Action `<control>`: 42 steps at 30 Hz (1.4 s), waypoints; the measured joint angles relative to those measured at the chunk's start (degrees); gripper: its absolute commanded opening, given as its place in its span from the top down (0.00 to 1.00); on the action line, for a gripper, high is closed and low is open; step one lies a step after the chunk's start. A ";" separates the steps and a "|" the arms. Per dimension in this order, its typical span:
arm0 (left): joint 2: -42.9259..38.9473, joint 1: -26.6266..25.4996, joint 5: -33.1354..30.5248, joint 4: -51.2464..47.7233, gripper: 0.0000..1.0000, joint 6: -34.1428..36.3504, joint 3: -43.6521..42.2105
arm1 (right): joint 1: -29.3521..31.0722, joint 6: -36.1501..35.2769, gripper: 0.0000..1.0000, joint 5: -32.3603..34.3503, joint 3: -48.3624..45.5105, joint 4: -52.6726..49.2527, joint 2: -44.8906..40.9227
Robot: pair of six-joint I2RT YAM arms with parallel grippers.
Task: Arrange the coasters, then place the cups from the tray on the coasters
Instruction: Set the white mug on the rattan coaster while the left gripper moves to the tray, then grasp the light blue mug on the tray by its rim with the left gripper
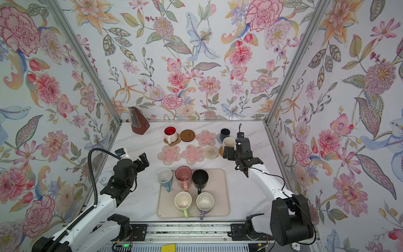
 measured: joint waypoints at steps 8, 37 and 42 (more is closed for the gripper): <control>1.57 0.02 1.66 -0.22 0.01 -0.61 0.07 | -0.33 0.52 0.01 0.59 0.35 1.51 0.98; -11.45 -8.94 19.41 -30.12 0.01 -11.93 4.83 | -0.33 2.40 0.01 0.98 1.38 2.32 3.61; -8.31 -18.99 17.59 -32.54 0.02 -16.15 4.98 | -0.33 2.82 0.01 1.01 1.73 2.29 3.72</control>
